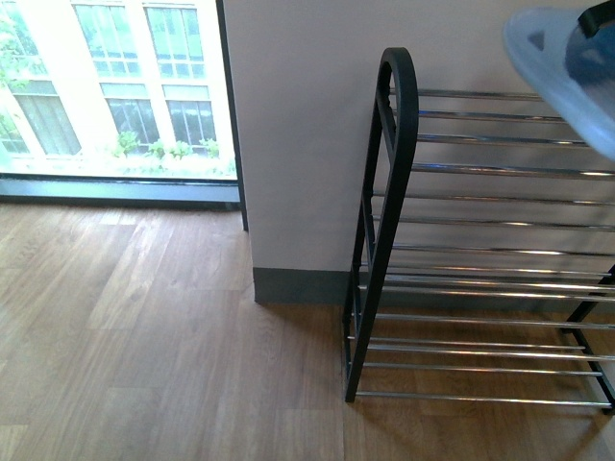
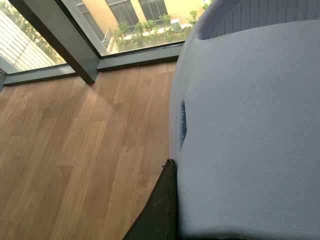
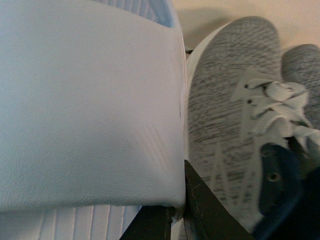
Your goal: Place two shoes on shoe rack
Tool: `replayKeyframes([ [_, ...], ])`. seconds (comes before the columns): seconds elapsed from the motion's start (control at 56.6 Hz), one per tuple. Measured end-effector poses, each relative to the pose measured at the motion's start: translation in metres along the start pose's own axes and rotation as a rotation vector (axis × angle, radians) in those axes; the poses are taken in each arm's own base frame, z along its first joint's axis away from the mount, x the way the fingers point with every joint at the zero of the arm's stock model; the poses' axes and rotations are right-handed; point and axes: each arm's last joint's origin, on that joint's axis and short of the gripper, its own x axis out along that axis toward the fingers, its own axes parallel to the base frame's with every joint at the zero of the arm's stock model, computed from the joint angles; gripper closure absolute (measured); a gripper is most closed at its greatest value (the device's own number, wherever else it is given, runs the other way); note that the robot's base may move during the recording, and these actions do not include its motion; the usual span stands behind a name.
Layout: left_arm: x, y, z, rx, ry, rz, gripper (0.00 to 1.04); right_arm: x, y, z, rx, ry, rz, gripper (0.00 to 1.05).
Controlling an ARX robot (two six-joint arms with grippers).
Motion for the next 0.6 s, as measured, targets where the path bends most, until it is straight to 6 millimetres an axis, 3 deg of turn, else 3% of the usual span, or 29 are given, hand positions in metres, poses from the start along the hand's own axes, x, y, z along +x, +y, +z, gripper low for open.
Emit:
replayKeyframes([
  [0.177, 0.000, 0.000, 0.000, 0.000, 0.000, 0.000, 1.03, 0.018, 0.014, -0.005, -0.005, 0.047, -0.009, 1.03],
  [0.601, 0.000, 0.000, 0.000, 0.000, 0.000, 0.000, 1.03, 0.036, 0.011, -0.007, 0.032, 0.069, -0.084, 1.03],
])
